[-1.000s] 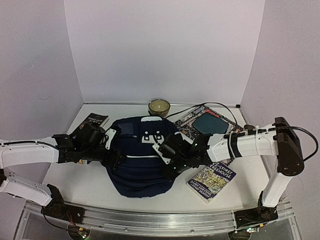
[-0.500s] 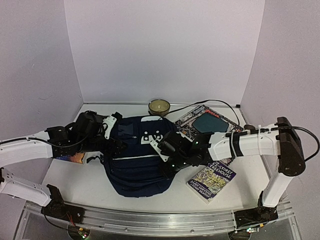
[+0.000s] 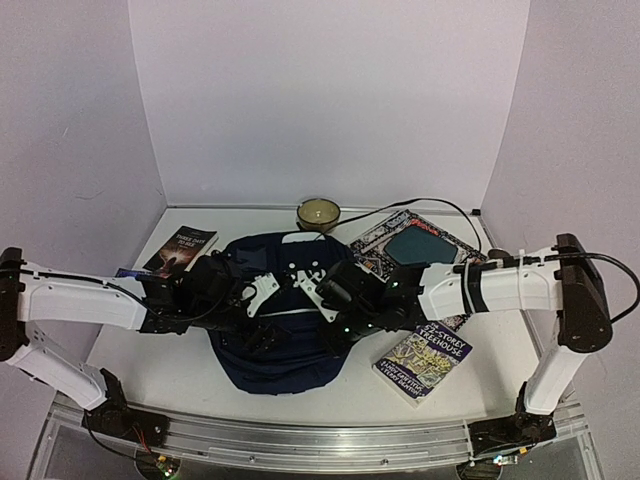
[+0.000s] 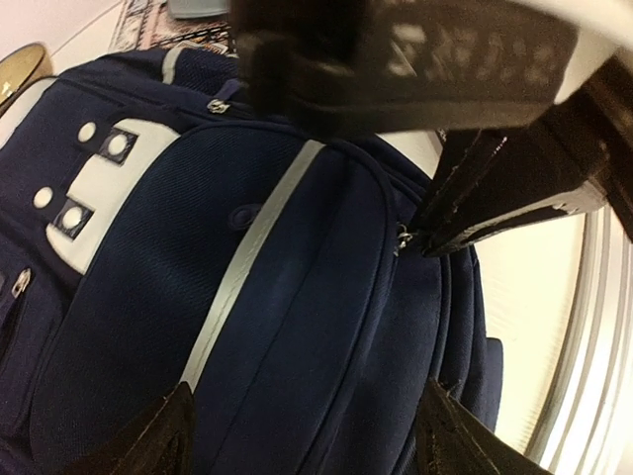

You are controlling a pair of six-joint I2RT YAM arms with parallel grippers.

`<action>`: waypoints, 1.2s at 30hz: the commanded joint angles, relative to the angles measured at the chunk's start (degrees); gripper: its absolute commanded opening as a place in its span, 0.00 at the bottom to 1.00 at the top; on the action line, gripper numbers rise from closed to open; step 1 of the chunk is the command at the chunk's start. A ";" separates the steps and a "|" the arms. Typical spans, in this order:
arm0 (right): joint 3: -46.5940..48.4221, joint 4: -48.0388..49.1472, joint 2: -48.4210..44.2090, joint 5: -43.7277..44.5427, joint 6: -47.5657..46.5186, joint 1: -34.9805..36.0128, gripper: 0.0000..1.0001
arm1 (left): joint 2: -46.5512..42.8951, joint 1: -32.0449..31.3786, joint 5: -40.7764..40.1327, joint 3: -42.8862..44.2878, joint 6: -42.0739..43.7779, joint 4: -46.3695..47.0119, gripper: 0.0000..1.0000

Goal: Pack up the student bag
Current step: Hold the student bag at the center of the board, then zip the upper front pocket of the student bag.

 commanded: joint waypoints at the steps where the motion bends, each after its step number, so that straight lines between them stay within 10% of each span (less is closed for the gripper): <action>1: 1.93 0.31 -4.10 -0.17 -0.31 0.23 0.00 | 2.97 -0.94 1.74 0.31 6.13 8.06 0.74; 16: -3.58 -1.80 -10.34 2.34 -1.82 -5.06 0.00 | 2.04 -1.61 -2.56 -2.55 8.86 11.04 0.01; 36: 1.36 -5.40 0.28 -4.34 -15.10 -18.72 0.00 | -8.13 -4.17 0.58 -5.96 10.11 9.47 0.00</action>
